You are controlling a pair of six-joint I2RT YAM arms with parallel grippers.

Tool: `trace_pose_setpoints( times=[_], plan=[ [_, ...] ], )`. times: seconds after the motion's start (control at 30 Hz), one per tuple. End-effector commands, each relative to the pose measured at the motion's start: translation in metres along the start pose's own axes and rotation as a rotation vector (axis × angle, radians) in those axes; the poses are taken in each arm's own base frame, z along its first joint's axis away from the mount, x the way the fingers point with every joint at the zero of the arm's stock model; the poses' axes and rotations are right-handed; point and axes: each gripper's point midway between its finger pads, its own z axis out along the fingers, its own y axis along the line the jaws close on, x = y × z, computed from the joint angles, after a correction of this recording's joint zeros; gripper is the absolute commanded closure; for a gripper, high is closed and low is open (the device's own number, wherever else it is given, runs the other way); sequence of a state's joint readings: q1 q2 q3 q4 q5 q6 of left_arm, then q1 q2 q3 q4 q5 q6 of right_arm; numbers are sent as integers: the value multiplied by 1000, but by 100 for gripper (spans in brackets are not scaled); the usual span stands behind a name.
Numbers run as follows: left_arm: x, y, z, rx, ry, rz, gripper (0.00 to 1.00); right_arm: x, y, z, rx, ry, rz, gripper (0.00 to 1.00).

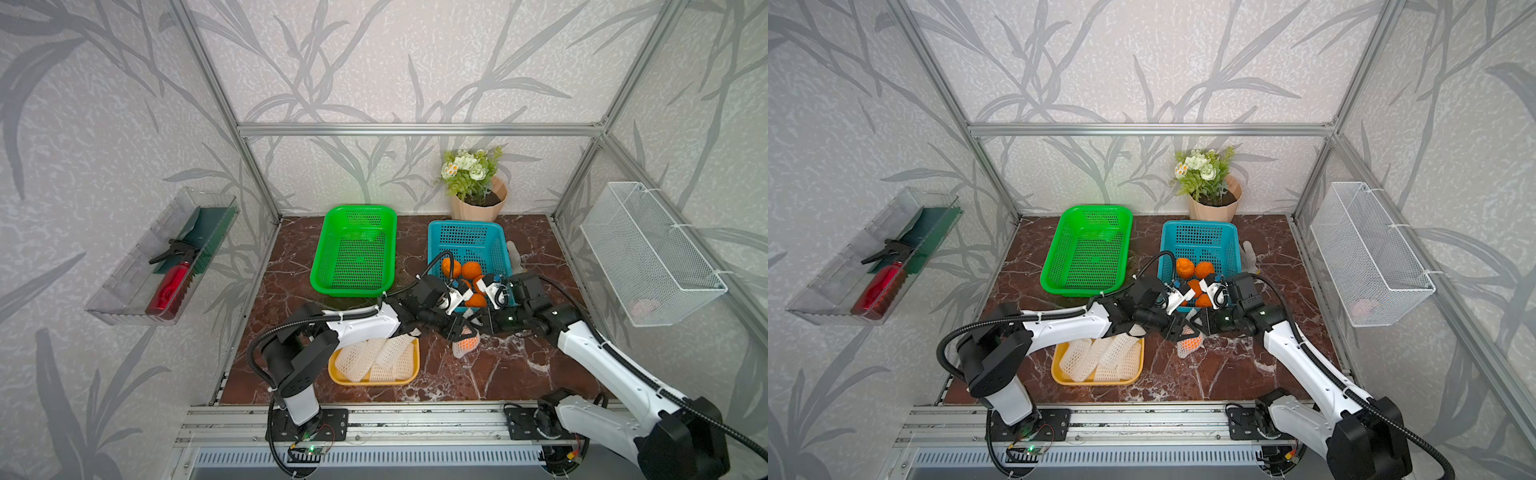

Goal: Remove foam nets from oranges
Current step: Remove the foam net from the orange.

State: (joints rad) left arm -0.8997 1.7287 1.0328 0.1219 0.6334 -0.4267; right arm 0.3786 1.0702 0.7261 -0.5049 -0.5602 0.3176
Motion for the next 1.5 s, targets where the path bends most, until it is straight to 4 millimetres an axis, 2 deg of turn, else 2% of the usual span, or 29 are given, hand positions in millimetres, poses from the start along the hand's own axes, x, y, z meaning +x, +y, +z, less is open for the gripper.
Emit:
trace_pose_setpoints(
  times=[0.0, 0.03, 0.43, 0.67, 0.77, 0.93, 1.0, 1.1, 1.17, 1.23, 1.33, 1.47],
  plan=[
    [-50, -19, -19, 3, -174, 78, 66, 12, 17, 2, -82, 53, 35, 71],
    [-50, -18, -19, -1, -174, 78, 66, 10, 16, 2, -82, 51, 46, 67],
    [-56, -18, -19, -17, -216, 81, 79, 10, 5, -5, -30, 66, 134, 46],
    [-58, -25, -15, -16, -225, 105, 83, 10, 10, -2, -83, 69, 152, 44],
    [-61, -27, -16, -32, -243, 124, 83, 11, 11, 0, -95, 80, 153, 52],
    [-66, -26, -17, -55, -270, 126, 83, 14, 13, 1, -119, 93, 151, 79],
    [-67, -23, -18, -70, -280, 124, 82, 14, 14, 1, -125, 95, 147, 86],
    [-71, -22, -21, -87, -302, 118, 71, 14, 16, 0, -125, 94, 137, 99],
    [-71, -22, -25, -88, -311, 107, 50, 13, 14, -2, -111, 92, 127, 100],
    [-69, -24, -30, -88, -319, 97, 38, 14, 13, -3, -98, 93, 114, 100],
    [-64, -30, -41, -66, -325, 85, 29, 15, 11, -5, -79, 93, 92, 100],
    [-55, -35, -55, -46, -329, 67, 26, 16, 8, -6, -65, 100, 76, 100]
  ],
)
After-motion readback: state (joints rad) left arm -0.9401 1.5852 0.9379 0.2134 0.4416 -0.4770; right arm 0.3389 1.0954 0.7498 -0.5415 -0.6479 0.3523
